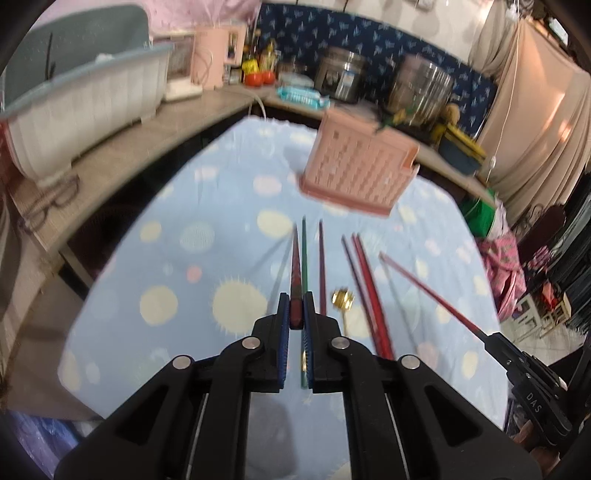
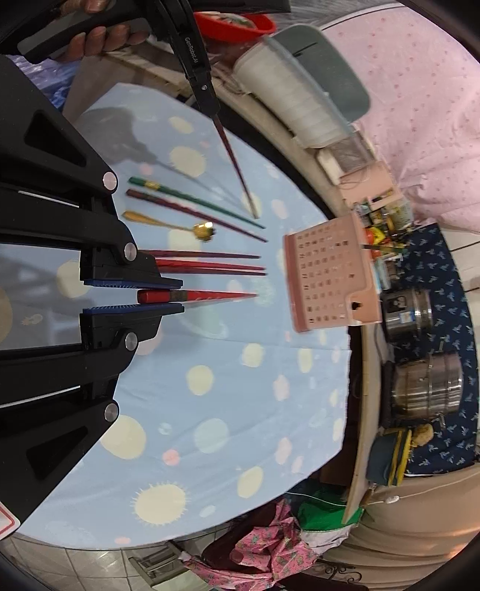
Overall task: Organize utensils
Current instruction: 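Lift both held chopsticks up to the pink basket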
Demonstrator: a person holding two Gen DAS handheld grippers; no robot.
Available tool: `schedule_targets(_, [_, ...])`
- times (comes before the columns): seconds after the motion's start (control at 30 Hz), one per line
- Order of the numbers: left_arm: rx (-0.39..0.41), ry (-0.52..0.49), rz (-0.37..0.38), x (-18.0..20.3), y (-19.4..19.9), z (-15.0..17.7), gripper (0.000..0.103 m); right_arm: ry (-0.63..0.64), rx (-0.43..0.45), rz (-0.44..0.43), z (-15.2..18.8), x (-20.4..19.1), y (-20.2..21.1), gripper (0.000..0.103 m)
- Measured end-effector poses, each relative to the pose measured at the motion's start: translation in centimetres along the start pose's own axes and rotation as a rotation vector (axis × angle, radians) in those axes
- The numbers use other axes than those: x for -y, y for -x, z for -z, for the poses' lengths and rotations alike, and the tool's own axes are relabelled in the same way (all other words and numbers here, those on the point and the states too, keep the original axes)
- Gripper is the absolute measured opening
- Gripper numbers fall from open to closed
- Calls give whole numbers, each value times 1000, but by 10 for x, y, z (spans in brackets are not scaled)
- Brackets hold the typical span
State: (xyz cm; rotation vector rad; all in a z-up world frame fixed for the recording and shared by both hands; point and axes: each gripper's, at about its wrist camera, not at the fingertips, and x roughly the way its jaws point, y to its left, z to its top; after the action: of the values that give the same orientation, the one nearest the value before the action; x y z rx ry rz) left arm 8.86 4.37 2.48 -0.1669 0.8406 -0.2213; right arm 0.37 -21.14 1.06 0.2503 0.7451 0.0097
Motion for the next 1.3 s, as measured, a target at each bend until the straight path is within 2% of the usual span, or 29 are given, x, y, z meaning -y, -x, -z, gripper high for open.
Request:
schedule_targets(0.23, [106,-17,15,9,25,-37,7,-9,107,-14,-41,2,25,7])
schedule_targets(0.47, [175,-31,5,17,32,-75,7,-31,174,-31,-82,6,28,7])
schedule_targets(0.7, [262,-45,16,33,40,-128,7,-46,245,-40,-135,12,23,7])
schedule_targets(0.93, [384,-65,38,56,53,-190,7,-64,368,-53,-201,17,26,7])
schedule_targets(1.1, [467,-84,41,71,57,-237,7,-60,438,-31,-255,16,16,7])
schedule_targets(1.3, [501,-93,53,84,34,-274,7,-56,467,-24,-296,13,-12,7])
